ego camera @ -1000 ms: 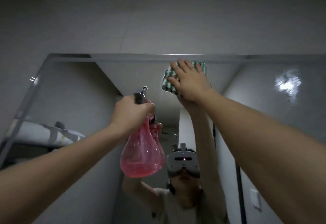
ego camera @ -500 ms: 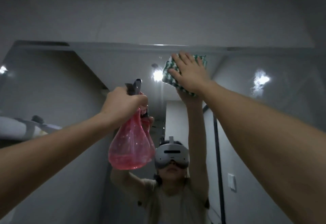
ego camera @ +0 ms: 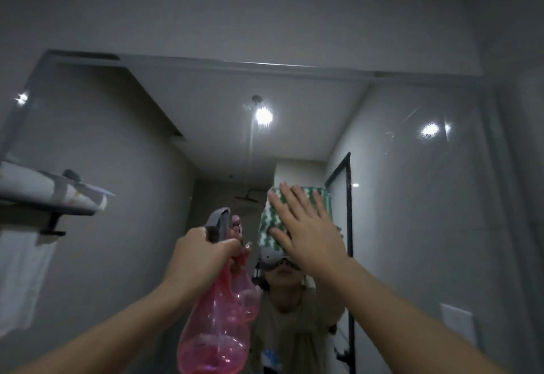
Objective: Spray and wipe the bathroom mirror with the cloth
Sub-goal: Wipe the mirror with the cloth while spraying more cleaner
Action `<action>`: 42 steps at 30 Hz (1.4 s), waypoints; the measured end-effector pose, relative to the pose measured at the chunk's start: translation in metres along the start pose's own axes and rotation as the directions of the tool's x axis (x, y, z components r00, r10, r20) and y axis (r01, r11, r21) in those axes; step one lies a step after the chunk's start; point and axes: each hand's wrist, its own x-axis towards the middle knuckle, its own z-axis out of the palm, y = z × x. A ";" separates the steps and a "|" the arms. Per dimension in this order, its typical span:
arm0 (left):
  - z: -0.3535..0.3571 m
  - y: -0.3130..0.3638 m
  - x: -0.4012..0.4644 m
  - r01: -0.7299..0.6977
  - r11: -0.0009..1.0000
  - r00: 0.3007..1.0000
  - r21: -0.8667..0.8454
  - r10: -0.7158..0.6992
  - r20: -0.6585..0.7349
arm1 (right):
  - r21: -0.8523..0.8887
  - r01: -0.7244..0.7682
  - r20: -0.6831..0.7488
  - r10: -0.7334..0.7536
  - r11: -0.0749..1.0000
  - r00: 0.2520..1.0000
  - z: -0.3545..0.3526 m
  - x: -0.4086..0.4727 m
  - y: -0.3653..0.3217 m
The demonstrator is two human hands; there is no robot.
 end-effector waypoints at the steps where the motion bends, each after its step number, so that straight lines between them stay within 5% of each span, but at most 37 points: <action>1: 0.002 -0.001 -0.003 0.007 1.000 1.000 -0.002 -0.007 0.002 | -0.008 0.021 0.006 -0.021 1.000 1.000 0.002 -0.010 0.001; 11: 0.028 0.015 0.005 -0.050 0.999 0.999 0.019 0.050 -0.017 | -0.044 0.229 0.110 -0.223 0.973 0.969 -0.013 -0.004 0.039; 24: 0.025 0.090 0.088 -0.188 0.982 0.981 -0.015 0.187 -0.049 | 0.046 -0.108 0.010 0.107 0.993 0.994 -0.065 0.145 0.108; 42: 0.034 0.140 0.106 -0.286 0.957 0.958 0.054 0.285 0.032 | 0.132 -0.252 -0.015 0.257 0.959 0.966 -0.095 0.202 0.170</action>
